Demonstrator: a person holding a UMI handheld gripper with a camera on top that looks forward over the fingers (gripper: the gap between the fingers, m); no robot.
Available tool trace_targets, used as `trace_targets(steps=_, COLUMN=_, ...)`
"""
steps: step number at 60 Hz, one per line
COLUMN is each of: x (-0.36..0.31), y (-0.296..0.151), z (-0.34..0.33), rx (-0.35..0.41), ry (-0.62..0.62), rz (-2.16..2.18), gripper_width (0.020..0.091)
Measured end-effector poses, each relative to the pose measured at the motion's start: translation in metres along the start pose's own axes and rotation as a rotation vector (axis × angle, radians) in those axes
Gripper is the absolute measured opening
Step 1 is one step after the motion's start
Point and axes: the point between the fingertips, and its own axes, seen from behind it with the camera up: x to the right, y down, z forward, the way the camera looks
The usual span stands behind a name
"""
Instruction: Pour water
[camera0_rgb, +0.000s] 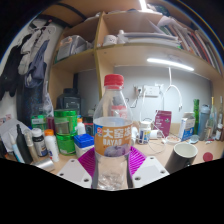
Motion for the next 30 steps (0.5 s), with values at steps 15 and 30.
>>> trace_targets(steps=15, x=-0.006, y=-0.045, z=-0.021, rx=-0.015, ry=-0.18, rz=0.582, gripper_width=0.0401)
trace_targets(steps=30, x=0.011, y=-0.088, z=-0.039, rx=-0.118, ry=-0.436, rz=1.567, gripper_width=0.0398)
